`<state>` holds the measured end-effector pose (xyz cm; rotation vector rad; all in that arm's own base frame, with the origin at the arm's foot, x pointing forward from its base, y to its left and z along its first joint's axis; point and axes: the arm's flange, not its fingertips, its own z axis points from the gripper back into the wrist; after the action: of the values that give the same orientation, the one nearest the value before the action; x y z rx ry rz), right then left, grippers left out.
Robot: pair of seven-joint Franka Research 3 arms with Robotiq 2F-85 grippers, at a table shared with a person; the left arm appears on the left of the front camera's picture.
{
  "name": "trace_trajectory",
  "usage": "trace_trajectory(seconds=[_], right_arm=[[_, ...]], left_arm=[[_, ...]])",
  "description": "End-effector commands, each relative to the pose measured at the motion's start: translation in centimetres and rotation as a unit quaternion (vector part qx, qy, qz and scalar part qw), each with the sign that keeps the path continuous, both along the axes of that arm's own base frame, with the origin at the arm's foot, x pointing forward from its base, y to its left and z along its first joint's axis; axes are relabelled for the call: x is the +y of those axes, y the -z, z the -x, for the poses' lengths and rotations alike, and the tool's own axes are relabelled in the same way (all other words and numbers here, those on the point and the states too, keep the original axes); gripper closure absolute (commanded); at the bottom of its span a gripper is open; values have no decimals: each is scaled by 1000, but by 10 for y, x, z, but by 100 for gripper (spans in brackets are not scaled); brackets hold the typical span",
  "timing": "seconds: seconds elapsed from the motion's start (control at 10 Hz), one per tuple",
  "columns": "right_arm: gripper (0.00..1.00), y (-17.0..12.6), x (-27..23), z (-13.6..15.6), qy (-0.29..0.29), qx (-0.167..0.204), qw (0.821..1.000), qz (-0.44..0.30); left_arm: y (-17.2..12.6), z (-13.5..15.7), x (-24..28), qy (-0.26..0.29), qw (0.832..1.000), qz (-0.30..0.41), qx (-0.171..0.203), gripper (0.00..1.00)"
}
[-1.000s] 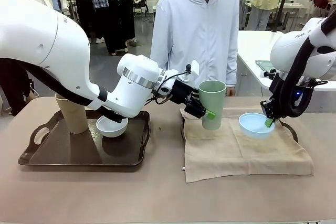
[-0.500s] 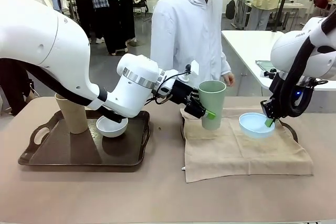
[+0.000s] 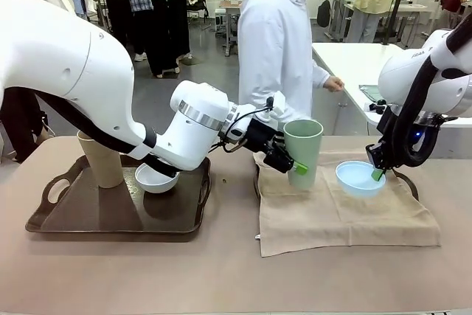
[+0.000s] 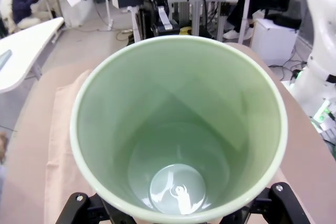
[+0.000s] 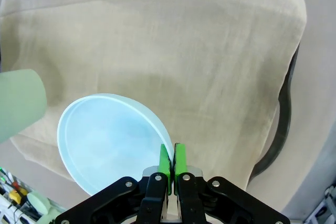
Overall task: Set up a tray with a mat and arrange the tableware.
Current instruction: Place the Picnic Bowl and Reusable plastic cup back onto the Handle tray in front of the human's position.
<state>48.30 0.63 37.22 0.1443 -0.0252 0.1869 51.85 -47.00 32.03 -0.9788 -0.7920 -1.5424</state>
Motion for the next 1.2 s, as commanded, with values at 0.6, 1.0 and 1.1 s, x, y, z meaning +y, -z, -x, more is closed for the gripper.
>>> trace_trajectory(seconds=[0.6,1.0,1.1], right_arm=[[96,34,1,-19,-14,-7,1000,-19],[73,23,2,-14,-7,-11,1000,4],[0,18,3,-11,-8,-8,1000,9]], left_arm=[[27,-7,-16,28,999,-25,-26,16],[23,-1,-14,44,998,-41,-20,0],[20,0,-11,40,998,-52,-20,0]])
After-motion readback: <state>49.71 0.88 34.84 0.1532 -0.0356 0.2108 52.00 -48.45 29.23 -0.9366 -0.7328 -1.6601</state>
